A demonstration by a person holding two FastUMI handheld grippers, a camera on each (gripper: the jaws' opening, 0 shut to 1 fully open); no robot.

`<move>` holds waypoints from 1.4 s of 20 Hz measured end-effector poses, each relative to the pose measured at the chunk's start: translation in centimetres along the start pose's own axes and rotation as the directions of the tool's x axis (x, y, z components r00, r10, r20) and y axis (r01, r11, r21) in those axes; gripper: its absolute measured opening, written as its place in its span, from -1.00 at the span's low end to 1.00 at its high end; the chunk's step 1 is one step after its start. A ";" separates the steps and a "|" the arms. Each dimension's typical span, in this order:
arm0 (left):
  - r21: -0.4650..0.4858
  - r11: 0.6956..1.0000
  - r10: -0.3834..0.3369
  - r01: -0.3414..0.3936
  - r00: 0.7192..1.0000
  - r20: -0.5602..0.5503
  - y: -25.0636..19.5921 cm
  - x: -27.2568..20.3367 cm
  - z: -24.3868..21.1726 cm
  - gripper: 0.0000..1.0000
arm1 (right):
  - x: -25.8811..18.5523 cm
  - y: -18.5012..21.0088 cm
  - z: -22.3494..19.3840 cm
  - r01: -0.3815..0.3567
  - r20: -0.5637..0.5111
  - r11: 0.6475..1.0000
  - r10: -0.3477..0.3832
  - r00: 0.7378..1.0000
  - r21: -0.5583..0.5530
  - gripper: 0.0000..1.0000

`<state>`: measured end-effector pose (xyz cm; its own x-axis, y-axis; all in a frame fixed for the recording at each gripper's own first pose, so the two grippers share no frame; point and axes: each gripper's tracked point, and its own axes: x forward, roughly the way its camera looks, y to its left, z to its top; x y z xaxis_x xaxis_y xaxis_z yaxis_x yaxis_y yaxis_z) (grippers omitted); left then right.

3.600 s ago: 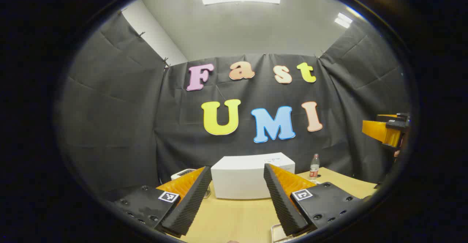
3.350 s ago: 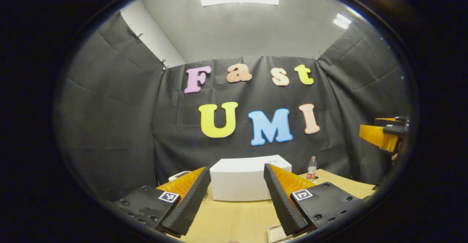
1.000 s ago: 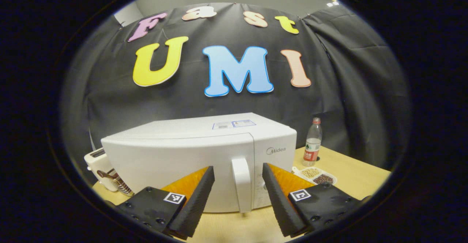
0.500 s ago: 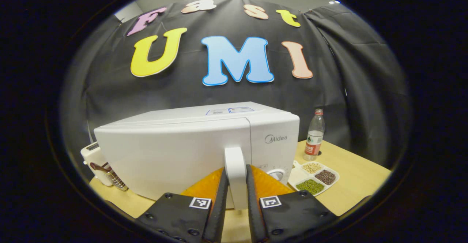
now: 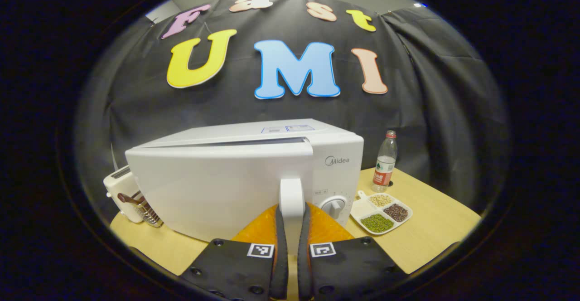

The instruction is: Open the microwave oven with the left hand, put the food in, and close the microwave oven.

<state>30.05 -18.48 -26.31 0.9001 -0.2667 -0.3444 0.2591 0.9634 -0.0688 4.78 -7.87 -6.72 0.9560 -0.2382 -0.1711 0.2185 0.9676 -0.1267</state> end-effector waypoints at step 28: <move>-0.023 0.974 0.224 -0.227 0.971 -0.079 18.4 -24.7 -6.9 -0.72 | -8.4 13.5 0.8 -0.373 0.027 0.921 0.372 0.928 0.116 0.94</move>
<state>10.14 5.99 -25.57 0.9047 -0.0410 -0.4241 0.0404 0.9991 -0.0104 -0.16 7.23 -6.17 0.9735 0.1413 -0.1797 -0.1323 0.9893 0.0608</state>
